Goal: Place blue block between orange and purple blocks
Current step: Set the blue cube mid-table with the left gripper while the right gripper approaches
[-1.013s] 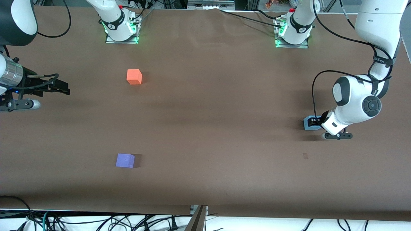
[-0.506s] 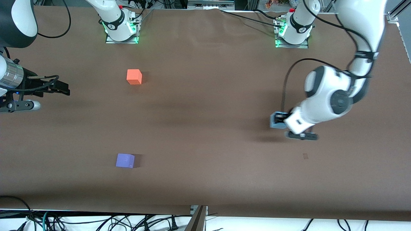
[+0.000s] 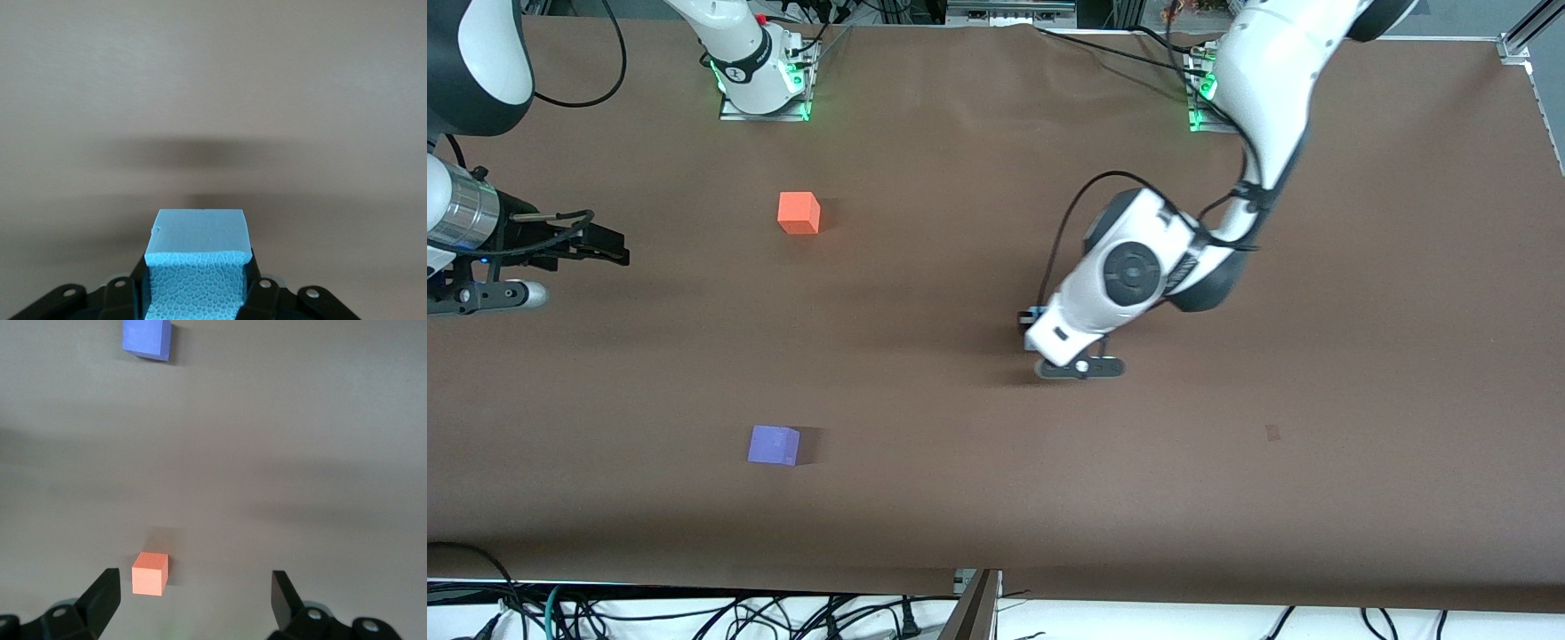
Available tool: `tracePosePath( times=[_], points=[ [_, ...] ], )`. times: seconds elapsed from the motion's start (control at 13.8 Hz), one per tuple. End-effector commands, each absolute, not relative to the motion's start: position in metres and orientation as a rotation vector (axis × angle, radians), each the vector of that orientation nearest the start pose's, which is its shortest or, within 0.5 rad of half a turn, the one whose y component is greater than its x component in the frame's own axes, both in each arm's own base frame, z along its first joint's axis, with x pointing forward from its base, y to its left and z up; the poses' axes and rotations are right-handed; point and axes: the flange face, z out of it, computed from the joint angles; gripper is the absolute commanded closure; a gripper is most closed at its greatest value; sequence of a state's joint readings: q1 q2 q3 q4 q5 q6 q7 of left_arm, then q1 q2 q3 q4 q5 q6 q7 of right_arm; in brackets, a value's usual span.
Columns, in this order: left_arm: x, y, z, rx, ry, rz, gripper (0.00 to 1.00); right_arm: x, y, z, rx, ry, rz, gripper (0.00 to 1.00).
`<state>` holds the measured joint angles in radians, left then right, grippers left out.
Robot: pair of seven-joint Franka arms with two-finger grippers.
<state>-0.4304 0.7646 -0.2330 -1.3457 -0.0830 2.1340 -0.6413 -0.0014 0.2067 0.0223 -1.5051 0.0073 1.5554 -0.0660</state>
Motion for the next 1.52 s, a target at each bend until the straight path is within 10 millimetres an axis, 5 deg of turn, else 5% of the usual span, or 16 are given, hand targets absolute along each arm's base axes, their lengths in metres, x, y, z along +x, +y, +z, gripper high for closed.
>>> tracePosePath(
  times=[0.0,0.14,0.43,0.51,0.58,0.65,1.01,1.09,1.45],
  points=[
    [0.606,-0.457,0.264,-3.347,-0.227,0.1,0.82,0.615,0.019,0.527,-3.096,-0.154,0.237,0.0],
    [0.603,-0.466,0.237,-3.343,-0.246,0.036,0.66,0.619,0.038,0.513,-3.092,-0.193,0.266,0.0],
    [0.593,-0.487,0.229,-3.355,-0.359,0.011,0.63,0.629,0.077,0.484,-3.067,-0.272,0.276,0.0],
    [0.593,-0.488,0.232,-3.36,-0.36,0.002,0.53,0.63,0.093,0.477,-3.041,-0.299,0.284,0.0],
    [0.591,-0.49,0.236,-3.363,-0.353,-0.005,0.1,0.632,0.102,0.47,-3.038,-0.315,0.282,0.0],
    [0.592,-0.49,0.242,-3.366,-0.352,-0.014,0.0,0.636,0.106,0.462,-3.036,-0.317,0.271,0.0],
    [0.597,-0.484,0.268,-3.376,-0.374,-0.022,0.0,0.647,0.135,0.429,-3.039,-0.329,0.24,0.0],
    [0.6,-0.477,0.276,-3.372,-0.384,-0.018,0.0,0.647,0.143,0.426,-3.041,-0.324,0.247,0.0],
    [0.665,-0.339,0.319,-3.287,-0.66,0.191,0.0,0.641,0.225,0.405,-3.065,-0.224,0.163,0.0]
  ],
)
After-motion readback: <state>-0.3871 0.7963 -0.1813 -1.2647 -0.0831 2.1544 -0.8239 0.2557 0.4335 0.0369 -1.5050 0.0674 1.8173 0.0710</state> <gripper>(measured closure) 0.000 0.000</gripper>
